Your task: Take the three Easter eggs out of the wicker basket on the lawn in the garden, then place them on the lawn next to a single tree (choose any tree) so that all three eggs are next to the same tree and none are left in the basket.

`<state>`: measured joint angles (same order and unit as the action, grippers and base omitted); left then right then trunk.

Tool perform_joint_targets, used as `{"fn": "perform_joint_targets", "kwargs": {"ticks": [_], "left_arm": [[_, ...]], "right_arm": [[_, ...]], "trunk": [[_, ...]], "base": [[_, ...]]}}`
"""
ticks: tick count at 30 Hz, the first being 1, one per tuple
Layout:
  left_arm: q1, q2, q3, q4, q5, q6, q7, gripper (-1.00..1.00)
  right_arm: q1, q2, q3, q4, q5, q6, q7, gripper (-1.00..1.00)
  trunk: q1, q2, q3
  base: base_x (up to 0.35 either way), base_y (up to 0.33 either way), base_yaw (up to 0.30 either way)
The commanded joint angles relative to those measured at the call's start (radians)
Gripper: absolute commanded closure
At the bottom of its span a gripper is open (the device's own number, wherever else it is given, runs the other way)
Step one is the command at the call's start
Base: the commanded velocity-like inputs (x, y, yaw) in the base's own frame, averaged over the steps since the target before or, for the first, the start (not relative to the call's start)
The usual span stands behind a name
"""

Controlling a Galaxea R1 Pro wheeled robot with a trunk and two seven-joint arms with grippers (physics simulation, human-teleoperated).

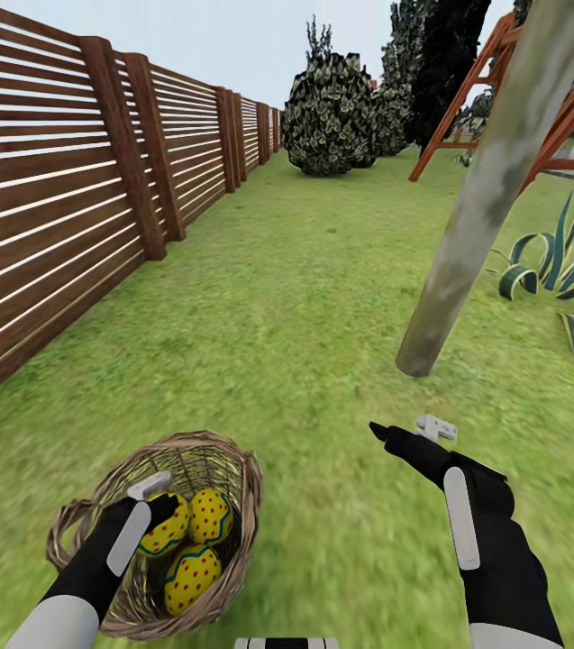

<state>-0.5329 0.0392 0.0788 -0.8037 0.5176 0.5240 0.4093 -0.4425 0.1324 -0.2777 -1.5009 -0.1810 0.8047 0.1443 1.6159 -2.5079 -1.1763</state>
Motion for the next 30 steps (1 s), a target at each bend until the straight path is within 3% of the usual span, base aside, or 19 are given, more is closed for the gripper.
{"fn": "perform_joint_targets", "kwargs": {"ticks": [1, 4, 9, 18, 22, 30], "left_arm": [[0.0, 0.0, -0.001, -0.002, 0.01, 0.005, 0.008, 1.0], [-0.001, 0.001, -0.001, -0.002, 0.013, 0.016, 0.008, 1.0], [-0.001, 0.005, -0.002, -0.002, 0.047, 0.027, 0.01, 1.0], [-0.002, 0.005, 0.0, -0.002, 0.064, 0.12, 0.012, 1.0], [-0.006, 0.007, -0.001, -0.002, 0.097, 0.144, 0.015, 1.0], [-0.007, 0.007, -0.002, -0.002, 0.105, 0.158, 0.017, 1.0]], "right_arm": [[-0.001, 0.001, -0.003, -0.001, 0.002, 0.005, 0.007, -1.0], [-0.001, 0.001, -0.003, -0.001, 0.002, 0.005, 0.006, -1.0], [-0.001, 0.001, -0.003, -0.001, 0.002, 0.005, 0.006, -1.0], [-0.001, 0.001, -0.003, -0.001, 0.002, 0.005, 0.006, -1.0], [-0.001, 0.001, -0.004, -0.001, 0.002, 0.005, 0.006, -1.0], [-0.001, 0.001, -0.003, -0.001, 0.002, 0.005, 0.006, -1.0]], "trunk": [[-0.001, 0.0, 0.003], [-0.002, 0.001, 0.015], [-0.004, 0.002, 0.034], [-0.008, 0.004, 0.069], [-0.01, 0.005, 0.084], [-0.014, 0.007, 0.115]], "base": [[0.0, 0.0, 0.0], [0.0, 0.0, 0.0], [0.0, 0.0, 0.0], [0.0, 0.0, 0.0], [0.0, 0.0, 0.0], [0.0, 0.0, 0.0]]}}
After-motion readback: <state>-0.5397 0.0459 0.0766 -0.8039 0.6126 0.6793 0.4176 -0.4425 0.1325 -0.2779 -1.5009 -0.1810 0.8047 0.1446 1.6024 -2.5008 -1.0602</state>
